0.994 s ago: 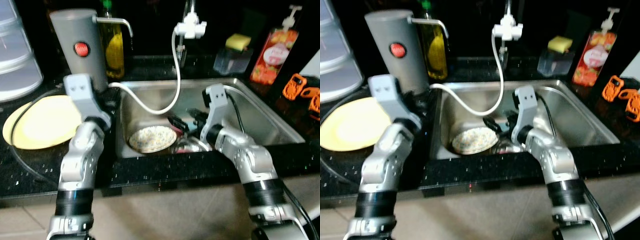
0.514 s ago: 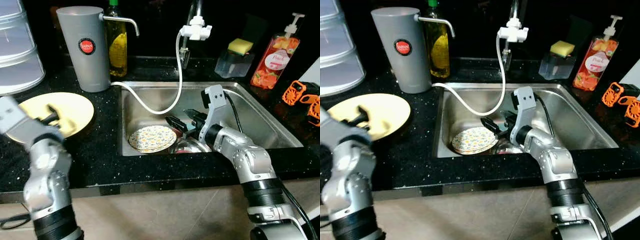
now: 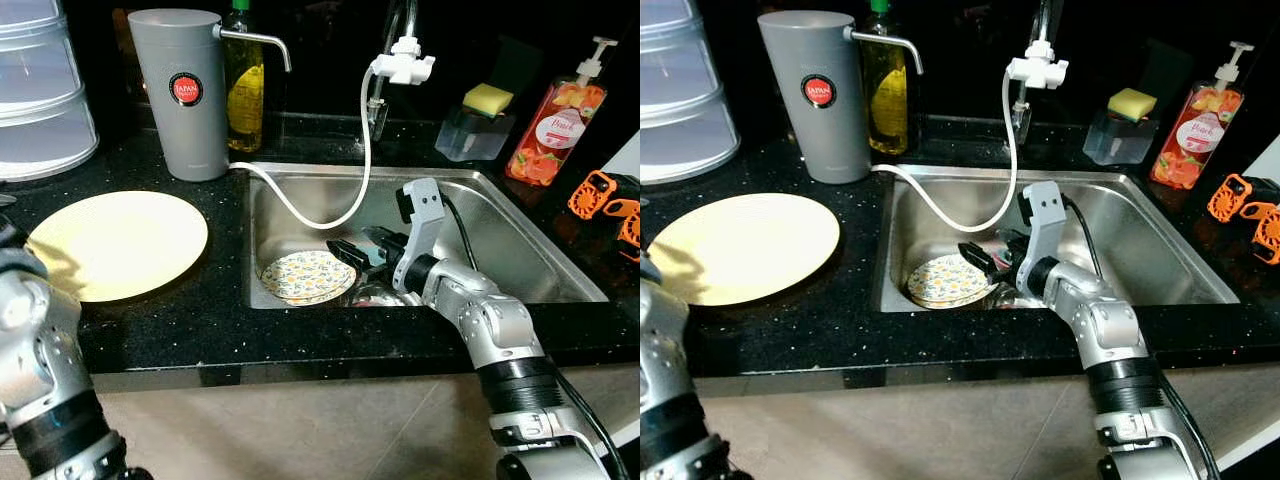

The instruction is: Kitchen organization

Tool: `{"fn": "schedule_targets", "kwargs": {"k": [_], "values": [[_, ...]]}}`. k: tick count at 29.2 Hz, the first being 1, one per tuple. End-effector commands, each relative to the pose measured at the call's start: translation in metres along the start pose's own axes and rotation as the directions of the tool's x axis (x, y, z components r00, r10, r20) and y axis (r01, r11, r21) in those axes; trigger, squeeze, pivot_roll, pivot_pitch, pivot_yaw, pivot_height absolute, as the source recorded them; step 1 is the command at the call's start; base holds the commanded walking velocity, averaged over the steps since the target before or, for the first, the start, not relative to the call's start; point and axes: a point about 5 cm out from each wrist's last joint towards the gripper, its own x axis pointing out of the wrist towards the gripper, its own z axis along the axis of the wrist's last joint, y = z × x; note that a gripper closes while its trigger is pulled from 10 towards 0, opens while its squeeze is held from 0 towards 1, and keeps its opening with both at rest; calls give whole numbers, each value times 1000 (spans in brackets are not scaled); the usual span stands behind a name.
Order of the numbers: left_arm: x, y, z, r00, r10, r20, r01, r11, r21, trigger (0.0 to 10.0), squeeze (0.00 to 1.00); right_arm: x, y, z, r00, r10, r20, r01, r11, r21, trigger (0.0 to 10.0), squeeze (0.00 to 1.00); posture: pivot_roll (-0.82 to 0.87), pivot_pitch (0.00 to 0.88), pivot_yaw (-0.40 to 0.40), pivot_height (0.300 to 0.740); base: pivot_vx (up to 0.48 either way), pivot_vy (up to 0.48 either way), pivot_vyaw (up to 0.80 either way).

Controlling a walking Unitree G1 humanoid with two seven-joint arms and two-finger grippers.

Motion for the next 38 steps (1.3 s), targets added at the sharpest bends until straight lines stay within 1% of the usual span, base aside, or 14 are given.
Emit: {"fn": "schedule_targets", "kwargs": {"k": [1, 4, 8, 14, 16, 19, 21, 25, 28, 29, 31, 32, 37, 38], "values": [[-1, 5, -12, 997, 18, -78, -20, 999, -31, 10000, 0, 0, -1, -1, 1000, -3, 2, 3, 1000, -7, 10000, 0, 129, 161, -92, 740, 0, 0, 0], [-7, 5, -29, 983, -1, -183, -12, 997, -72, 10000, 0, -1, -1, 0, 1000, -4, 5, 5, 1000, -8, 10000, 0, 129, 161, -92, 740, 0, 0, 0], [-39, 5, -64, 937, -36, -348, 19, 998, -53, 10000, 0, -2, -2, 2, 1000, -12, 10, 12, 1000, -15, 10000, 0, 126, 165, -77, 740, 0, 0, 0], [-58, 5, -77, 899, -87, -430, 53, 994, -92, 10000, 0, -4, -4, 2, 1000, -19, 11, 19, 1000, -15, 10000, 0, 127, 165, -75, 740, 0, 0, 0], [-65, 1, -82, 859, -166, -484, 131, 986, -106, 10000, 0, -4, -4, 1, 1000, -18, 10, 18, 1000, -14, 10000, 0, 131, 165, -75, 740, 0, 0, 0], [-76, -4, -86, 793, -292, -535, 262, 956, -134, 7176, 0, -2, -1, -2, 1000, 15, -4, -15, 999, 46, 10000, 0, 133, 164, -76, 740, 0, 0, 0], [-79, -3, -86, 784, -306, -541, 274, 951, -141, 6392, 0, -4, 5, -2, 996, 86, 4, -86, 993, 86, 10000, 0, 133, 164, -76, 740, 0, 0, 0], [-82, 2, -87, 784, -300, -543, 258, 954, -155, 6039, 0, -10, 22, -2, 961, 270, 58, -276, 941, 196, 10000, 0, 136, 167, -78, 740, 0, 0, 0], [-81, 4, -86, 793, -291, -536, 244, 957, -158, 5412, 0, -11, 25, -1, 949, 301, 92, -314, 920, 234, 10000, 0, 136, 167, -79, 740, 0, 0, 0], [-81, 3, -86, 792, -294, -535, 247, 956, -161, 4196, 0, -11, 26, 1, 945, 309, 106, -326, 915, 237, 10000, 0, 136, 167, -79, 740, 0, 0, 0], [-81, 3, -86, 791, -297, -535, 249, 955, -163, 4196, 0, -11, 26, 1, 942, 314, 115, -334, 912, 238, 10000, 0, 137, 167, -80, 740, 0, 0, 0], [-81, 5, -87, 785, -304, -540, 250, 953, -173, 2941, 0, -12, 29, 3, 935, 328, 133, -351, 909, 225, 10000, 0, 136, 167, -79, 740, 0, 0, 0], [-80, 13, -91, 779, -282, -560, 202, 958, -202, 2706, 0, -11, 33, 0, 937, 328, 122, -348, 911, 219, 10000, 0, 136, 167, -79, 740, 0, 0, 0], [-80, 14, -91, 777, -281, -564, 191, 958, -214, 588, 0, -11, 34, -1, 937, 329, 118, -347, 911, 221, 10000, 0, 137, 163, -77, 740, 0, 0, 0]]}}
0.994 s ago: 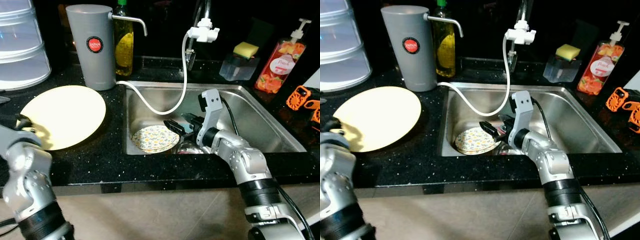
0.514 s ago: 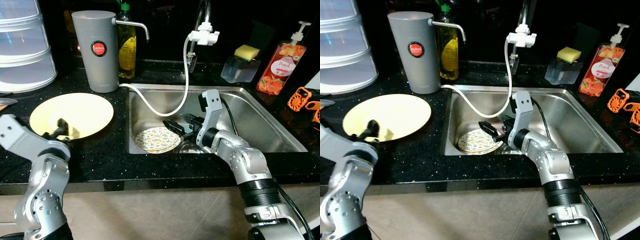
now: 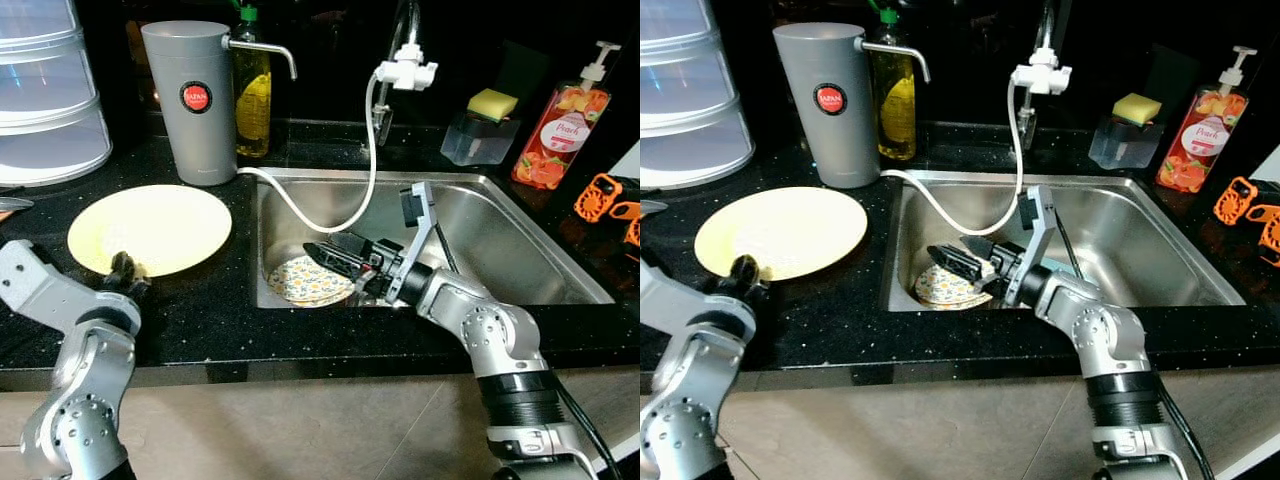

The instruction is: Kitchen organization

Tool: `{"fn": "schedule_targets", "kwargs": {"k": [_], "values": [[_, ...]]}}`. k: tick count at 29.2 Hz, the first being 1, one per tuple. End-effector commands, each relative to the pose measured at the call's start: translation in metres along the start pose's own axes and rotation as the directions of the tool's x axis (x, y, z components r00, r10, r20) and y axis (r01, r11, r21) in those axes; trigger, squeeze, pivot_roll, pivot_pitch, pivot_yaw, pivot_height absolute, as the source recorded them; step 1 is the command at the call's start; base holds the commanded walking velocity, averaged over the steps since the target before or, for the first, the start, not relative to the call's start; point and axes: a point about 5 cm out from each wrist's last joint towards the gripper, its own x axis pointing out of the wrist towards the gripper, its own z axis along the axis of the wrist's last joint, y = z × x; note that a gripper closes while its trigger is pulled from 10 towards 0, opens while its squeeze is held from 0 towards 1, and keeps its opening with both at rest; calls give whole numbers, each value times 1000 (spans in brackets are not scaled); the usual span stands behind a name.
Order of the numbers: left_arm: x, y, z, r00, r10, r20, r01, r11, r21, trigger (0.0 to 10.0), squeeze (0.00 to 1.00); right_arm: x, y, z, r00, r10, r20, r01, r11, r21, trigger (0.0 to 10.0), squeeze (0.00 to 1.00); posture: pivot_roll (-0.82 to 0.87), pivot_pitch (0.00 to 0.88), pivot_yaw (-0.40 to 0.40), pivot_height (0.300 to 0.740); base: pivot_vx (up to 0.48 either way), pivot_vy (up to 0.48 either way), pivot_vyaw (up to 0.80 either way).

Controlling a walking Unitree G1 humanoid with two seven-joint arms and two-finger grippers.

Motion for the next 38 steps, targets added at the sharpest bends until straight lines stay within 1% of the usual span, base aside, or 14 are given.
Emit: {"fn": "schedule_targets", "kwargs": {"k": [1, 9, 10, 11, 12, 13, 15, 19, 21, 25, 27, 32, 34, 38], "values": [[2, 24, -27, 985, 111, -135, -116, 993, -30, 0, 0, -3, 2, 0, 1000, 1, 0, -1, 1000, -7, 10000, 0, 137, 160, -76, 740, 0, 0, 0], [6, 20, -20, 992, 62, -113, -67, 997, -38, 0, 0, -3, 2, 1, 1000, -8, 3, 8, 1000, -11, 10000, 0, 137, 158, -75, 740, 0, 0, 0], [7, 11, -16, 995, -6, -98, 4, 1000, -19, 0, 0, -3, 2, 2, 1000, -12, 5, 13, 1000, -17, 10000, 0, 136, 152, -75, 740, 0, 0, 0], [7, 11, -16, 995, -6, -98, 4, 1000, -19, 0, 0, -3, 2, 2, 1000, -12, 5, 13, 1000, -17, 10000, 0, 136, 152, -75, 740, 0, 0, 0], [7, 7, -14, 995, -42, -94, 41, 999, -17, 4157, 0, -3, 2, 3, 1000, -15, 6, 15, 1000, -21, 10000, 0, 136, 152, -75, 740, 0, 0, 0], [9, -10, -8, 985, -148, -84, 145, 989, -37, 10000, 0, -3, 1, 5, 1000, -27, 8, 27, 999, -42, 10000, 0, 136, 152, -75, 740, 0, 0, 0], [9, -19, -7, 976, -198, -89, 193, 980, -54, 10000, 0, -3, 1, 6, 999, -31, 7, 31, 998, -56, 10000, 0, 137, 148, -75, 740, 0, 0, 0], [9, -46, -12, 926, -352, -139, 335, 933, -132, 10000, 0, 0, 5, 9, 1000, -11, 5, 11, 995, -98, 10000, 0, 133, 146, -74, 740, 0, 0, 0], [9, -48, -13, 921, -363, -140, 345, 929, -137, 10000, 0, 0, 6, 9, 1000, -6, 7, 7, 995, -96, 10000, 0, 133, 146, -74, 740, 0, 0, 0], [-9, -73, -26, 789, -591, -167, 566, 805, -178, 10000, 0, 5, 5, -3, 997, -36, 75, 23, 986, 166, 10000, 0, 125, 138, -70, 740, 0, 0, 0], [-12, -75, -27, 772, -615, -161, 589, 787, -184, 10000, 0, 6, 2, -4, 994, -66, 89, 45, 975, 219, 10000, 0, 125, 138, -70, 740, 0, 0, 0], [-18, -81, -17, 688, -718, -108, 687, 692, -221, 10000, 0, 0, -17, 6, 975, -176, 136, 134, 953, 271, 10000, 0, 119, 137, -68, 740, 0, 0, 0], [-18, -80, -16, 684, -722, -103, 694, 688, -214, 10000, 0, -1, -19, 8, 971, -191, 145, 146, 950, 277, 10000, 0, 119, 137, -68, 740, 0, 0, 0], [-14, -75, -15, 708, -699, -105, 682, 714, -158, 10000, 0, -3, -23, 14, 957, -233, 170, 180, 943, 282, 10000, 0, 120, 132, -68, 740, 0, 0, 0]]}}
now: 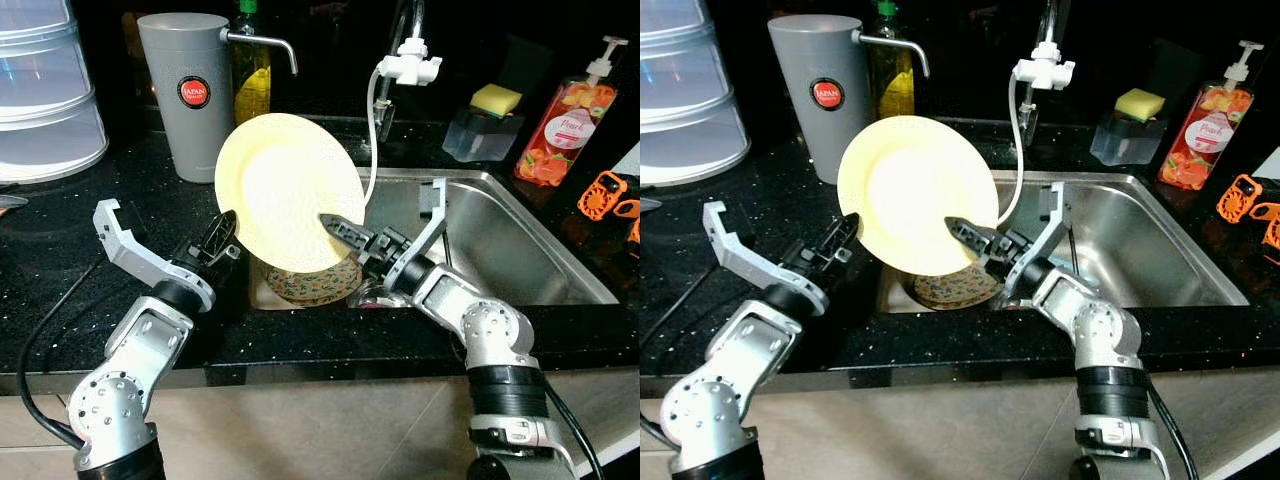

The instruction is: Kitchen organization

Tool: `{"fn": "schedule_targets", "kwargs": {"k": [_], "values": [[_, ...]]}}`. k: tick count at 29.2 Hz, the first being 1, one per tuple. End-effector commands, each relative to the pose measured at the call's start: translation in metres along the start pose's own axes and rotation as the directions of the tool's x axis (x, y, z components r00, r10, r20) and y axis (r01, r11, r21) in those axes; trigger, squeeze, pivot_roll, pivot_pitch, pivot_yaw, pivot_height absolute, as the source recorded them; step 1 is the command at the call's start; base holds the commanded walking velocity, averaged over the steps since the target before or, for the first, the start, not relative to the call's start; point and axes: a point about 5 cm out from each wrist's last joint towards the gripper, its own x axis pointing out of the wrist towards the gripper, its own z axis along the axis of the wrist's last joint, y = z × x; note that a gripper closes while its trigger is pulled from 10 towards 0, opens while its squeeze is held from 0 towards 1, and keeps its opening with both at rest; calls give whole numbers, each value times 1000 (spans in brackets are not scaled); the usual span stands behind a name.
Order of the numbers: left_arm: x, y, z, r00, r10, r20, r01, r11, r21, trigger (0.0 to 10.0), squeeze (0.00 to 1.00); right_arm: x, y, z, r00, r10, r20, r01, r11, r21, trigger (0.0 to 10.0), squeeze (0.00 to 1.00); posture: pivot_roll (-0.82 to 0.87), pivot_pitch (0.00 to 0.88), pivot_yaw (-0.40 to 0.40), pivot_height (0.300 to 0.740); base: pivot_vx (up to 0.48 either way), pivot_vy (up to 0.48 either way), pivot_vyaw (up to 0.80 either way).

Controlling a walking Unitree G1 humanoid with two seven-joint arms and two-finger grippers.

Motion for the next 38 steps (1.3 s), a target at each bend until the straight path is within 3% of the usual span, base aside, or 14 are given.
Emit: {"fn": "schedule_targets", "kwargs": {"k": [1, 3, 12, 20, 26, 27, 28, 29, 34, 38], "values": [[-1, -3, 1, 1000, -29, 8, 29, 999, 23, 10000, 0, -2, -5, 1, 999, -32, 14, 31, 999, 14, 10000, 0, 120, 132, -68, 740, 0, 0, 0], [-2, 6, 1, 999, 24, 22, -25, 997, 68, 10000, 0, -4, -6, 15, 996, -50, 78, 50, 999, 6, 10000, 0, 120, 131, -69, 740, 0, 0, 0], [-6, 0, 8, 998, -34, 58, 28, 994, 101, 10000, 0, -15, -17, 31, 986, -92, 142, 88, 996, 30, 10000, 0, 123, 127, -76, 740, 0, 0, 0], [-1, -12, 4, 986, -160, 41, 158, 986, 51, 10000, 0, -4, -2, -7, 999, -26, 20, 24, 996, 82, 10000, 0, 117, 121, -72, 740, 0, 0, 0], [3, -12, -5, 984, -179, 2, 179, 984, 26, 10000, 0, 1, 9, -16, 999, 32, 1, -32, 992, 120, 10000, 0, 118, 121, -69, 740, 0, 0, 0], [3, -11, -5, 985, -173, 1, 173, 985, 24, 10000, 0, 1, 10, -17, 999, 35, 3, -35, 992, 123, 2275, 0, 114, 121, -66, 740, 0, 0, 0], [3, -10, -6, 985, -170, 0, 170, 985, 23, 10000, 0, 1, 10, -17, 999, 36, 5, -36, 992, 125, 2275, 0, 114, 121, -66, 740, 0, 0, 0], [3, -10, -6, 986, -166, 0, 166, 986, 25, 10000, 0, 1, 11, -16, 999, 36, 11, -37, 991, 128, 0, 0, 112, 121, -67, 740, 0, 0, 0], [4, -3, -4, 995, -98, 13, 97, 992, 75, 10000, 0, 0, 10, -11, 999, 32, 30, -35, 991, 129, 0, 0, 113, 121, -70, 740, 0, 0, 0], [5, 2, -3, 998, -46, 39, 44, 997, 56, 10000, 0, -1, 10, -10, 999, 31, 32, -35, 991, 130, 0, 0, 113, 121, -70, 740, 0, 0, 0]]}}
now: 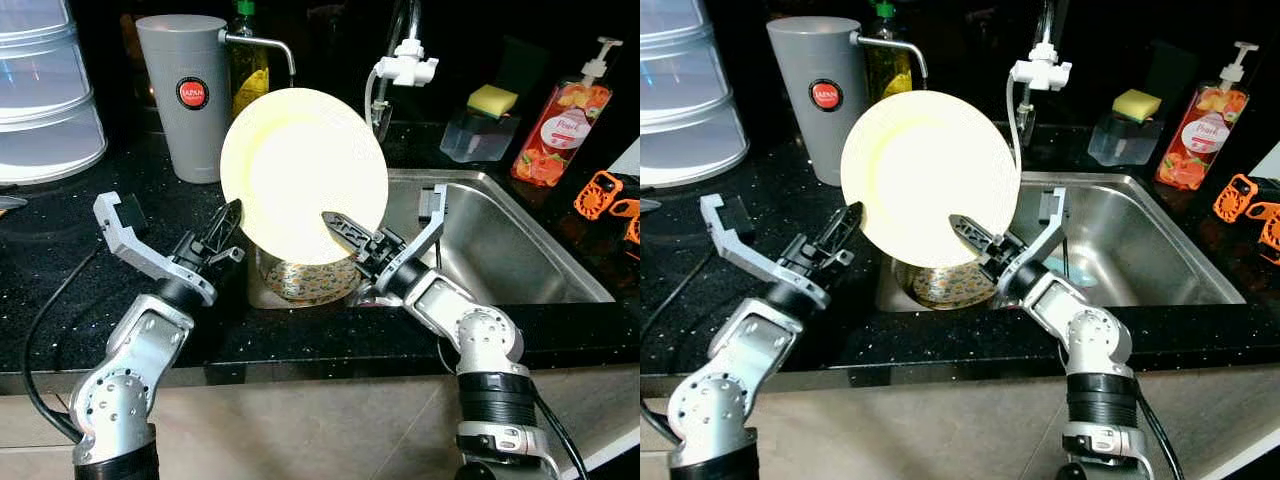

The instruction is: Kitchen organization

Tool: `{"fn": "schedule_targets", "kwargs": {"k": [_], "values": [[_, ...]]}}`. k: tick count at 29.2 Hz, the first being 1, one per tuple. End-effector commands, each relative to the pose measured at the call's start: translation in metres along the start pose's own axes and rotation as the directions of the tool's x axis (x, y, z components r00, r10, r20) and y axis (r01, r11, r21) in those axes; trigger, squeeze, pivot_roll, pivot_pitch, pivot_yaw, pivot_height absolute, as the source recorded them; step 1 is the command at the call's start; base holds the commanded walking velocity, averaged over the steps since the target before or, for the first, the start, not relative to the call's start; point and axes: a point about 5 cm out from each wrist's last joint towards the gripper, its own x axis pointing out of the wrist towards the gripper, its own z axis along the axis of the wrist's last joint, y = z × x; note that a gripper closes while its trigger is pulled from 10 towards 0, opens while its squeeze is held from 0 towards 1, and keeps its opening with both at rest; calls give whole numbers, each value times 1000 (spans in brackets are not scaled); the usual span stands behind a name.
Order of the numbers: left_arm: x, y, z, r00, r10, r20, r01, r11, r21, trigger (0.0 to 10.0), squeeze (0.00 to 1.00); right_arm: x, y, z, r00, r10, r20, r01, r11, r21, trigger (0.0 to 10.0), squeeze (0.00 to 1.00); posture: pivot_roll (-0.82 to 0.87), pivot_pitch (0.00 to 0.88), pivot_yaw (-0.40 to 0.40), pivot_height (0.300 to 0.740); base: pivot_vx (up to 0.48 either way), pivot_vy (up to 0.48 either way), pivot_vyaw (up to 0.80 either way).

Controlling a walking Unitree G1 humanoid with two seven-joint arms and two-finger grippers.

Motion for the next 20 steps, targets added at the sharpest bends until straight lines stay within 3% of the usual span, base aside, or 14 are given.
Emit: {"fn": "schedule_targets", "kwargs": {"k": [1, 2, 12, 13, 14, 18, 19, 20], "values": [[0, 3, 0, 999, 31, 7, -31, 1000, 5, 10000, 831, -3, 1, 4, 1000, 8, 9, -8, 1000, 6, 0, 0, 112, 120, -73, 740, 0, 0, 0], [0, 4, 0, 999, 37, 9, -37, 999, 2, 10000, 1000, -3, 1, 4, 1000, 12, 9, -12, 1000, 10, 0, 0, 112, 120, -73, 740, 0, 0, 0], [1, 0, -1, 1000, 8, 2, -8, 1000, -3, 10000, 1000, -2, 5, 3, 999, 36, 2, -36, 999, 18, 0, 0, 115, 119, -77, 740, 0, 0, 0], [1, 0, -2, 1000, 11, 2, -11, 1000, -10, 10000, 1000, -2, 4, 3, 1000, 30, 0, -30, 999, 12, 2118, 0, 115, 119, -77, 740, 0, 0, 0], [0, 1, -1, 1000, 19, 5, -19, 1000, -15, 10000, 0, -2, 3, 4, 1000, 19, -1, -19, 1000, 2, 10000, 0, 115, 119, -77, 740, 0, 0, 0], [-5, 8, -1, 996, 81, 24, -80, 996, -37, 10000, 0, 0, -4, 11, 999, -47, 23, 48, 998, -35, 10000, 0, 115, 116, -69, 740, 0, 0, 0], [-12, 21, 1, 981, 186, 50, -184, 982, -43, 10000, 0, 0, -15, 26, 987, -133, 91, 139, 989, -59, 10000, 0, 117, 116, -70, 740, 0, 0, 0], [-15, 27, 2, 972, 229, 58, -227, 973, -40, 10000, 0, -1, -19, 32, 980, -161, 118, 169, 984, -59, 10000, 0, 117, 116, -70, 740, 0, 0, 0]]}}
